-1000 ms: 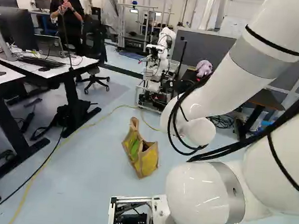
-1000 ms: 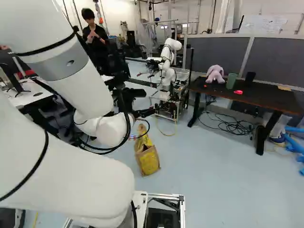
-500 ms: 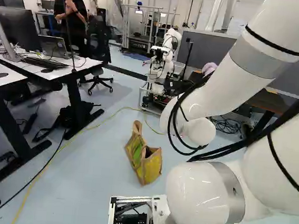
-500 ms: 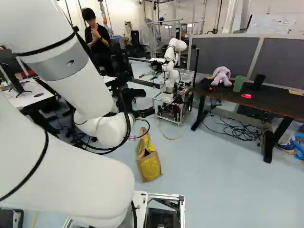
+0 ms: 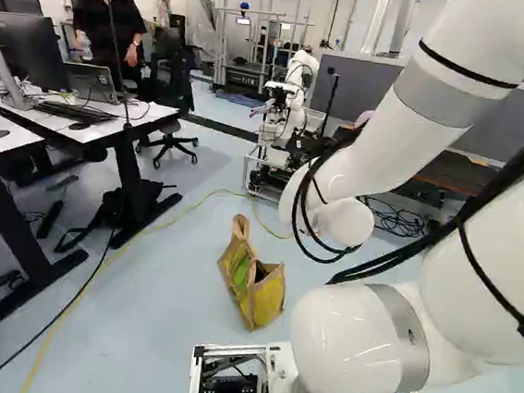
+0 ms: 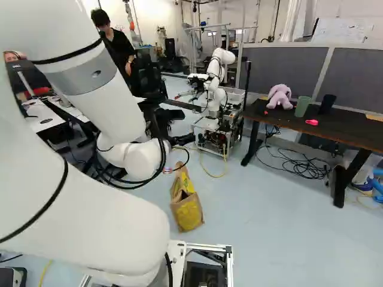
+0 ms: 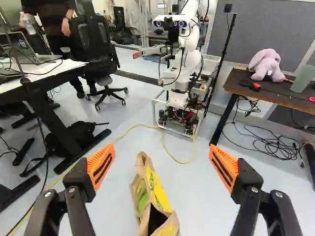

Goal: Pick up the bag on the ground and place it on the table

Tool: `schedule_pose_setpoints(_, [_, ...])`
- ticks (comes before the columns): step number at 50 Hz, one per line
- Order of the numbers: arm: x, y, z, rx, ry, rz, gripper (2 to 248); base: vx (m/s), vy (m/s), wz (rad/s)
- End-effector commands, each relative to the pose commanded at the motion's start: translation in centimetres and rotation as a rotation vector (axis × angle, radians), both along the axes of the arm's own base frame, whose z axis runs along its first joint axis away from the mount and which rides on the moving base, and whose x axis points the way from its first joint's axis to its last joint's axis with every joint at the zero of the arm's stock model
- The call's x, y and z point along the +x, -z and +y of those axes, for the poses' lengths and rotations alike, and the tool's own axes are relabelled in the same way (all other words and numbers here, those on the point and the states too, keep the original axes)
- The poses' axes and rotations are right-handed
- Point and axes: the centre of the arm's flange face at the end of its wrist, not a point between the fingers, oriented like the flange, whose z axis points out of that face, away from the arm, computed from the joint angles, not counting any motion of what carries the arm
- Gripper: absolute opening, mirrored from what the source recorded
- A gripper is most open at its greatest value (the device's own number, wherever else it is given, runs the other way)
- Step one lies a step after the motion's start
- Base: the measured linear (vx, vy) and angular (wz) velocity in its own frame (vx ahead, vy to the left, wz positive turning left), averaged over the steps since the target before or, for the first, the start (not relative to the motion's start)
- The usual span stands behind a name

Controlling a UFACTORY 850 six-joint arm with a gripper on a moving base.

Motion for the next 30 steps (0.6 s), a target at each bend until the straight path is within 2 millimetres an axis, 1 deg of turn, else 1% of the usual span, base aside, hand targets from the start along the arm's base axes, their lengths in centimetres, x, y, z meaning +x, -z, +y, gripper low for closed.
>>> schedule_pose_setpoints(13, [2.4,0.2,0.0,0.0,0.0,0.045,247,0.0,0.0,0.0])
schedule_pose_setpoints(30, [6.2,1.9,0.0,0.0,0.0,0.139,247,0.0,0.0,0.0])
